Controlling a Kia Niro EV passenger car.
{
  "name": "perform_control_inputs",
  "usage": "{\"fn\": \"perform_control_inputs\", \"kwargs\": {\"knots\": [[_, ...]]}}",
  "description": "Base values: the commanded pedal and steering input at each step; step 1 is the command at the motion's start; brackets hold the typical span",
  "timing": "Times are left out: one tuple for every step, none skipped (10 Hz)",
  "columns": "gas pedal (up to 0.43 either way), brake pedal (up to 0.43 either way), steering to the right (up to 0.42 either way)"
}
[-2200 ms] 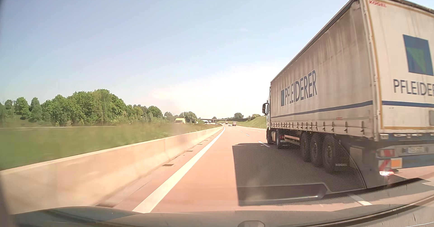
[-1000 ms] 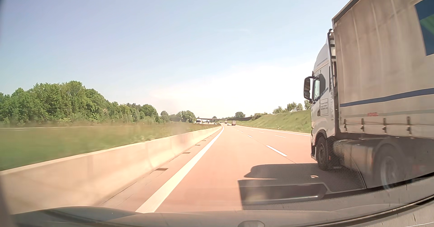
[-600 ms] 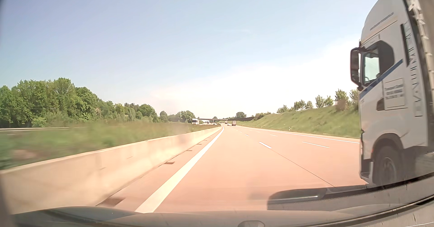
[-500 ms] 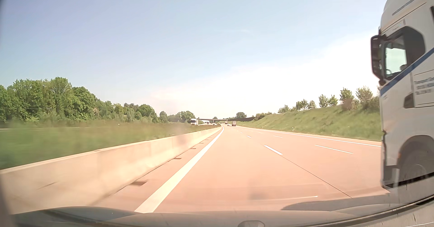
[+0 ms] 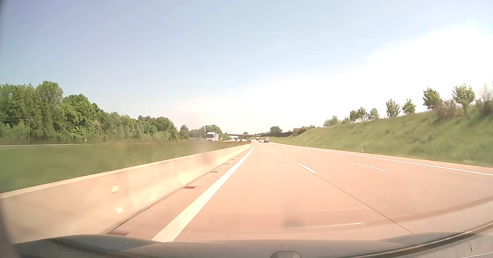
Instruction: Follow the waypoints while adhering to traffic rules and regulations
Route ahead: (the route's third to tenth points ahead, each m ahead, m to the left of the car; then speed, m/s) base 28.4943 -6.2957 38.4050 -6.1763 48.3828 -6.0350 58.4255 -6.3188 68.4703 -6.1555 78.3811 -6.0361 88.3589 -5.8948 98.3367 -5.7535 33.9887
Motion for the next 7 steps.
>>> {"fn": "perform_control_inputs", "kwargs": {"knots": [[0.268,0.0,-0.001],[0.268,0.0,-0.001],[0.268,0.0,0.0],[0.268,0.0,0.0],[0.268,0.0,0.001],[0.268,0.0,0.001],[0.268,0.0,0.001]]}}
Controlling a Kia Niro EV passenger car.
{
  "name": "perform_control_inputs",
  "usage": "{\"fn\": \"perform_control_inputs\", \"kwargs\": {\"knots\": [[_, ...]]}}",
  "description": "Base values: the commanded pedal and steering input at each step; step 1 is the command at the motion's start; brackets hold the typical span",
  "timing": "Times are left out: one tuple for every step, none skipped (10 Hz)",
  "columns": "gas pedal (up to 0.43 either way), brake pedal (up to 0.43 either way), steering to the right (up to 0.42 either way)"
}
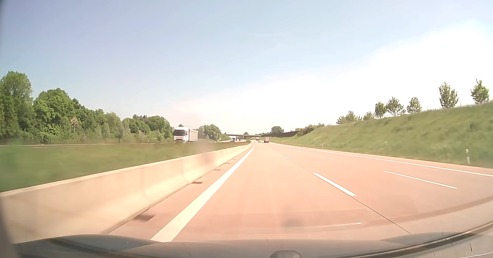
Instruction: Follow the waypoints while adhering to traffic rules and regulations
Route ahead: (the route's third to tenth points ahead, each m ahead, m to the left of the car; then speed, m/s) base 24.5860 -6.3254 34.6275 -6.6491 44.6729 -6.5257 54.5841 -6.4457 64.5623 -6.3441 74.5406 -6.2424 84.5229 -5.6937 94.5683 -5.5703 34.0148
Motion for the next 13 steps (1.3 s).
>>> {"fn": "perform_control_inputs", "kwargs": {"knots": [[0.268,0.0,0.001],[0.268,0.0,0.001],[0.268,0.0,0.001],[0.268,0.0,0.001],[0.268,0.0,0.001],[0.268,0.0,0.001],[0.268,0.0,0.001],[0.268,0.0,0.001],[0.268,0.0,0.001],[0.268,0.0,0.001],[0.268,0.0,0.001],[0.268,0.0,0.001],[0.268,0.0,0.001]]}}
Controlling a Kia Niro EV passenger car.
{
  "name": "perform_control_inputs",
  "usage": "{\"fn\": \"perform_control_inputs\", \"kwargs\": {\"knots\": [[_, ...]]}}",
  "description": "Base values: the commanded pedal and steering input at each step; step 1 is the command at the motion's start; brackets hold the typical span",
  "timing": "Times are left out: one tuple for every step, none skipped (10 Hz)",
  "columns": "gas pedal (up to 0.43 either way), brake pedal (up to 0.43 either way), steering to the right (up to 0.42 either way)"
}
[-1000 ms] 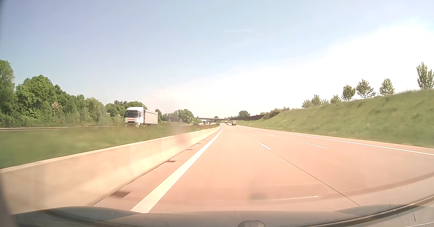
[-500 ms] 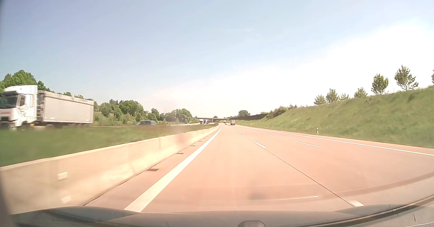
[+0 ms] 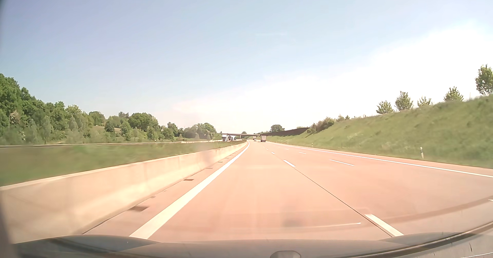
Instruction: Follow the waypoints while adhering to traffic rules and regulations
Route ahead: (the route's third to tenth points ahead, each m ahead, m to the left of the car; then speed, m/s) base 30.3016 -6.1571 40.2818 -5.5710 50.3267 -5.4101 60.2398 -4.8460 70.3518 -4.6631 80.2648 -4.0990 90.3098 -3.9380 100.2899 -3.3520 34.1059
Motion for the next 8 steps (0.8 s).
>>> {"fn": "perform_control_inputs", "kwargs": {"knots": [[0.268,0.0,0.001],[0.268,0.0,0.002],[0.268,0.0,0.003],[0.268,0.0,0.003],[0.268,0.0,0.004],[0.268,0.0,0.005],[0.268,0.0,0.005],[0.268,0.0,0.004]]}}
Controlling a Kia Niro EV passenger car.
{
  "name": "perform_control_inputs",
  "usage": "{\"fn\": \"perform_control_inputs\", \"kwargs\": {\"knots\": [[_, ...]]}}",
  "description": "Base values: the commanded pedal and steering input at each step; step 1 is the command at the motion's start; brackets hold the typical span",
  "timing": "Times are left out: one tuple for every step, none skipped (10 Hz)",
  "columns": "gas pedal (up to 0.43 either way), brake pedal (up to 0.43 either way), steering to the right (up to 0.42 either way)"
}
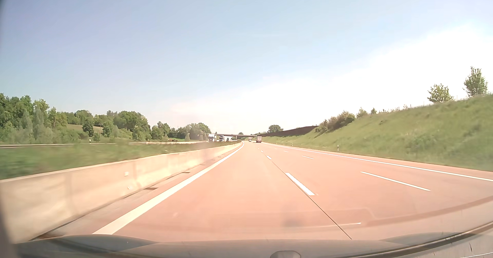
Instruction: Follow the waypoints while adhering to traffic rules and regulations
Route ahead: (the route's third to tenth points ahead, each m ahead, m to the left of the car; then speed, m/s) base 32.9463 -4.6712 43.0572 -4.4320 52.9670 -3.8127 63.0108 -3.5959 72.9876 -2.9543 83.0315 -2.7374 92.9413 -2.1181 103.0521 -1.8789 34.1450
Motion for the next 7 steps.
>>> {"fn": "perform_control_inputs", "kwargs": {"knots": [[0.268,0.0,0.003],[0.268,0.0,0.003],[0.268,0.0,0.003],[0.268,0.0,0.001],[0.268,0.0,0.0],[0.268,0.0,0.0],[0.268,0.0,0.0]]}}
